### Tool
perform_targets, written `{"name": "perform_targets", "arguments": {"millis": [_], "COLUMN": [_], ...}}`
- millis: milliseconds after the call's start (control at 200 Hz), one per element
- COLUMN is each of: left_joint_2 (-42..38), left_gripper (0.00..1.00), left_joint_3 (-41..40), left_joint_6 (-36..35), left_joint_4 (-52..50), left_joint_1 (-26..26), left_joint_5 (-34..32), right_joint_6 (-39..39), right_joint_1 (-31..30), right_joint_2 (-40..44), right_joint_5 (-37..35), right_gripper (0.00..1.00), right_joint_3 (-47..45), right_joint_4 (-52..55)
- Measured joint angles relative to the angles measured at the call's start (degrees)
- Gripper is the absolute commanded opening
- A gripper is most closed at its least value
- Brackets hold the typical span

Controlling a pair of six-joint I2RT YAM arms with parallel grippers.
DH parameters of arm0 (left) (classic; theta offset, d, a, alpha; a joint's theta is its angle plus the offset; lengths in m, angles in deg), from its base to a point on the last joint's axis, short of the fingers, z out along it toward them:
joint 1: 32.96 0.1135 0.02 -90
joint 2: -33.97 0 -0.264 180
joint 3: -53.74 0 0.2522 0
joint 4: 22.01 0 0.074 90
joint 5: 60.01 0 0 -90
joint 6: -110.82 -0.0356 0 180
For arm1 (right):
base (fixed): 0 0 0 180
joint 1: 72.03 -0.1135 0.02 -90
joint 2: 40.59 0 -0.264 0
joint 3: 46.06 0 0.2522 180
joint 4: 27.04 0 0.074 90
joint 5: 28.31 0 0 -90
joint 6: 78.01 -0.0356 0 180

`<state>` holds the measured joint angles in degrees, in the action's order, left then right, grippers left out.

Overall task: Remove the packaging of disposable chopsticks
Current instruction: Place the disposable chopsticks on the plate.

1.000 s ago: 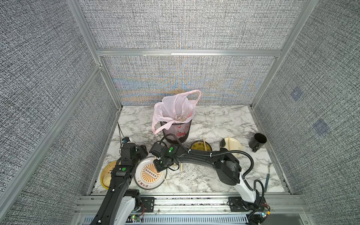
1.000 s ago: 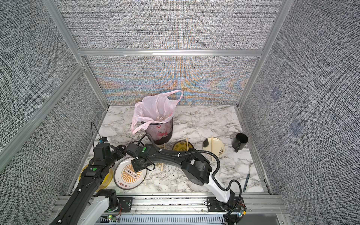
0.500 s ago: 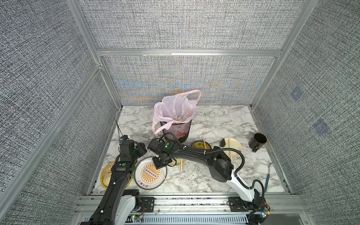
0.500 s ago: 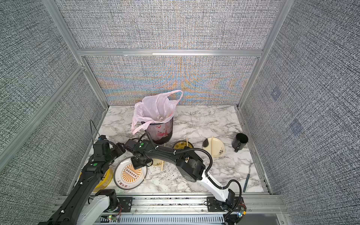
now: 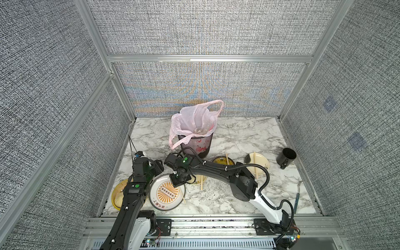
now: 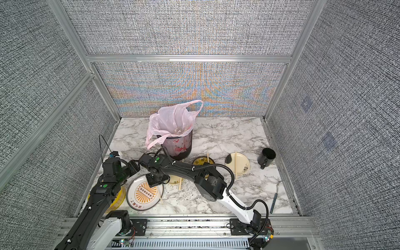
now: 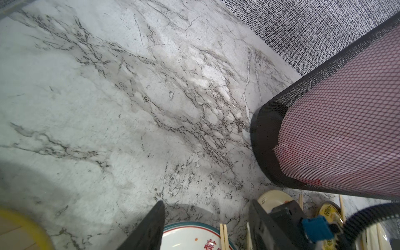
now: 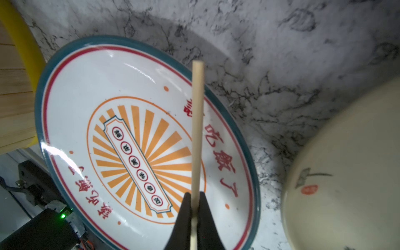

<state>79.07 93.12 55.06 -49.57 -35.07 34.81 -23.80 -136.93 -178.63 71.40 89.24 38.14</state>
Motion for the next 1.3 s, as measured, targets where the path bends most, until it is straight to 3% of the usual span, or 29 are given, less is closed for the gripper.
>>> {"name": "perform_targets", "arguments": {"millis": [205,385,556,806,1301], "left_joint_2": [-0.11,-0.79,-1.20,-1.27,-2.91], "left_gripper": [0.62,0.62,0.62,0.63,0.63], "left_joint_3": [-0.33,-0.46,-0.68,-0.68,-1.14], "left_joint_6": [-0.09,-0.20,-0.22,-0.42,-0.87], "left_joint_4": [0.37,0.44,0.46,0.46,0.85], "left_joint_1": [0.00,0.00,0.00,0.00,0.00], "left_joint_5": [0.28,1.16,1.25,1.77,2.16], "right_joint_6": [0.20,0.48,0.63,0.63,0.28], "right_joint_1": [0.04,0.04,0.07,0.35,-0.39], "right_joint_2": [-0.50,-0.46,0.37,0.37,0.37], "right_joint_5": [-0.11,-0.50,-0.70,-0.70,-5.20], "right_gripper": [0.16,0.09,0.09,0.20,0.20], "right_joint_3": [0.31,0.26,-1.31,-1.29,-1.20], "right_joint_4": [0.63,0.57,-0.50,-1.64,-1.92]}}
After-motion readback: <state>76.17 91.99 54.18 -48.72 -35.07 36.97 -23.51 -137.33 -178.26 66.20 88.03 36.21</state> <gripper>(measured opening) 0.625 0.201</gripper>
